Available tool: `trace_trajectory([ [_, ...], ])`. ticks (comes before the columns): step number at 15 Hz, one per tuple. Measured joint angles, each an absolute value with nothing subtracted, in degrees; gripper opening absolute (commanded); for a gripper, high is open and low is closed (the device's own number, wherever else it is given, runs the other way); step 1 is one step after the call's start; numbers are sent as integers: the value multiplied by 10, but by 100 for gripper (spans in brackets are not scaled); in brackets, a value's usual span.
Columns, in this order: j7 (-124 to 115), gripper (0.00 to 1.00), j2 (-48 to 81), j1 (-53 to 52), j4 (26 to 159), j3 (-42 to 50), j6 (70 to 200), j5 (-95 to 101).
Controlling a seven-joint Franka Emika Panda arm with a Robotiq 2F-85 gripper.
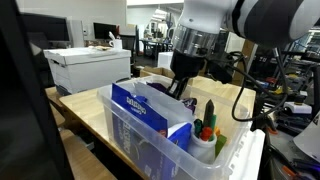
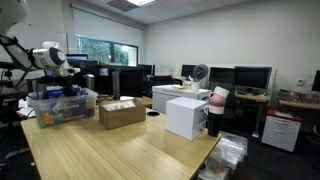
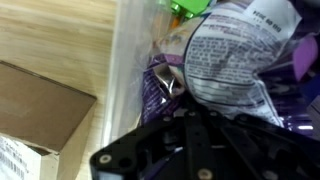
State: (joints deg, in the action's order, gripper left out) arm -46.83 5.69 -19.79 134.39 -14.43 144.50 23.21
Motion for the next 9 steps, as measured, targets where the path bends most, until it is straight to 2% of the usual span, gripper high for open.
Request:
trace_trajectory([
  [9, -388, 3, 43, -197, 1311, -146, 1386, 223],
])
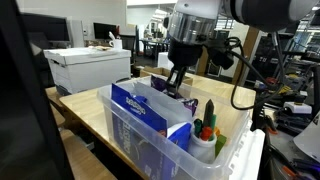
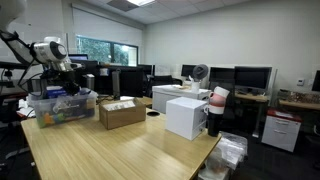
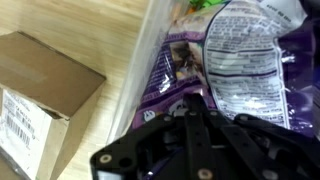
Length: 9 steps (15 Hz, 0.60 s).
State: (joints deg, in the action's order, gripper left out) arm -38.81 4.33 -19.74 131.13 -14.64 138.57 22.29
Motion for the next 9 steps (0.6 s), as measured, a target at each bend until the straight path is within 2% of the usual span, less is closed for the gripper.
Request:
trace_trajectory([
  [9, -344, 3, 13, -189, 1280, -145, 1336, 202],
])
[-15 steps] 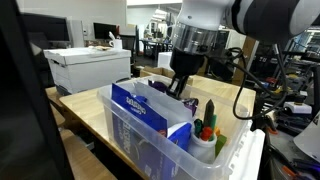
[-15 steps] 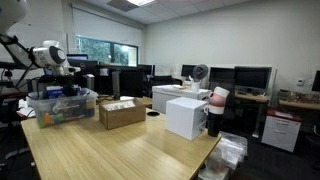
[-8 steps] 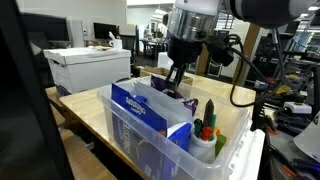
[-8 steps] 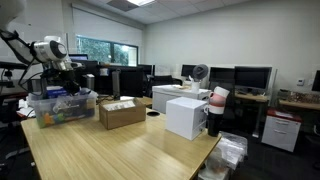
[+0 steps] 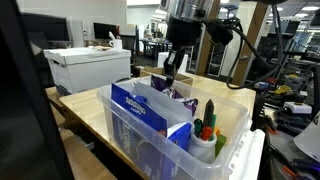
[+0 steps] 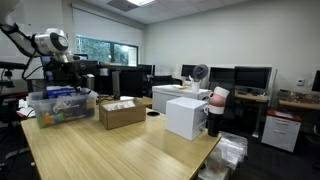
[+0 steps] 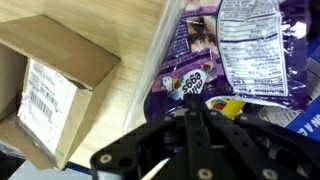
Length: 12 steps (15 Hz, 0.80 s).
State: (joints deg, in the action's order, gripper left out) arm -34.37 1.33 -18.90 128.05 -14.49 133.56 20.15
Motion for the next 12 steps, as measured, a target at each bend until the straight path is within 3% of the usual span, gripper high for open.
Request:
trace_trajectory([
  [2, -339, 3, 4, -186, 1280, -143, 1324, 202],
  [3, -333, 28, 0, -183, 1280, -142, 1319, 201],
  [5, -306, 31, -9, -177, 1282, -139, 1314, 201],
  [12, -239, 64, -61, -140, 1315, -121, 1298, 211],
])
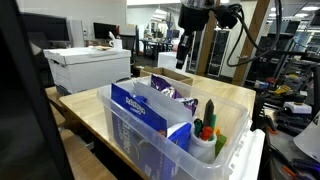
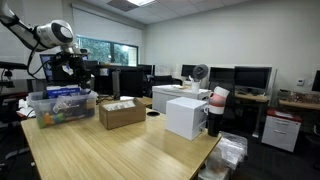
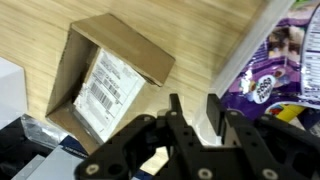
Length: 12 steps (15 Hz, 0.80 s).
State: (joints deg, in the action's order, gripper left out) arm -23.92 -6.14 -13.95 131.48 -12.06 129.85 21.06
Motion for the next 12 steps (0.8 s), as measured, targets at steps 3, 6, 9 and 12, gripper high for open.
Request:
trace_trajectory([
  [3, -219, 77, -87, -117, 1330, -108, 1273, 211],
  [6, -215, 92, -107, -94, 1333, -96, 1229, 211],
  [9, -201, 99, -123, -74, 1335, -85, 1198, 211],
  [12, -175, 100, -141, -58, 1340, -70, 1194, 214],
])
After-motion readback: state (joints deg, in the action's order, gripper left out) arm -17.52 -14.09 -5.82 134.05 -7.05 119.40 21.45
